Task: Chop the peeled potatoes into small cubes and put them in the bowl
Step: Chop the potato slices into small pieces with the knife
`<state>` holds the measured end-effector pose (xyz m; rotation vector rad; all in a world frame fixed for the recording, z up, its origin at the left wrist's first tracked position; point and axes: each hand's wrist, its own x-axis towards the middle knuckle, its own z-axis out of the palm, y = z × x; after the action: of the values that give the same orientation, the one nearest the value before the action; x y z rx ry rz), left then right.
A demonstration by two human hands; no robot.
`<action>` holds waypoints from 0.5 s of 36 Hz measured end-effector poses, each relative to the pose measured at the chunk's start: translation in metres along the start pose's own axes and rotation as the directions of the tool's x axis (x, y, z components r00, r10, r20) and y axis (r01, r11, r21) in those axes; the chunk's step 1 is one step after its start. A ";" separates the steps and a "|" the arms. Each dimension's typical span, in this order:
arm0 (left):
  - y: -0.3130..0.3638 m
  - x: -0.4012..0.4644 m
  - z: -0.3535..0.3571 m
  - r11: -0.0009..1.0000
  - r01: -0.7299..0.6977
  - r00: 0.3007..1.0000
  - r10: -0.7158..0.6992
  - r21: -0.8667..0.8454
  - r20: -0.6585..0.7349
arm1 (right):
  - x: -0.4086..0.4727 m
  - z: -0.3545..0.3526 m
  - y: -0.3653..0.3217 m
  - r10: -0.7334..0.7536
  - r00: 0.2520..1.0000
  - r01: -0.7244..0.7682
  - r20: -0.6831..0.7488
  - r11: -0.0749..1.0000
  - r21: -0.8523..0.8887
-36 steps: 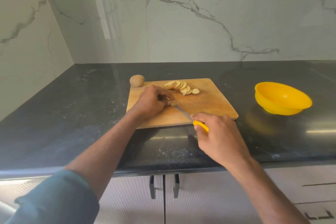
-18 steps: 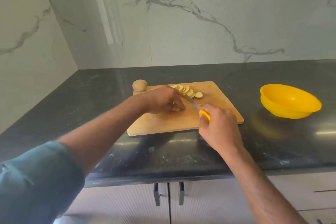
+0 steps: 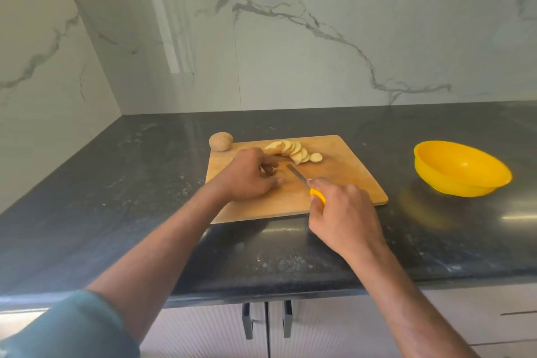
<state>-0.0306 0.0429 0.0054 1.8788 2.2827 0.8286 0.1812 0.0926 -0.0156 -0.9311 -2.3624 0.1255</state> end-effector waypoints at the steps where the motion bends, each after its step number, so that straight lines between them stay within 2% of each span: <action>1: -0.001 -0.001 -0.002 1.000 -0.008 1.000 0.008 -0.001 0.014 | 0.000 0.000 -0.001 -0.004 1.000 0.004 0.001 1.000 -0.003; 5: -0.003 0.000 -0.002 1.000 0.003 0.999 -0.003 -0.002 0.032 | -0.001 -0.001 -0.005 -0.045 0.999 0.046 0.004 0.999 -0.026; 18: 0.003 -0.007 0.017 0.997 0.062 0.987 -0.067 -0.036 -0.145 | -0.003 -0.001 -0.007 -0.077 0.995 0.078 0.068 0.997 -0.024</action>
<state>-0.0194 0.0433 -0.0094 1.7762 2.3845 1.0176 0.1796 0.0848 -0.0143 -0.8584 -2.4638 0.0962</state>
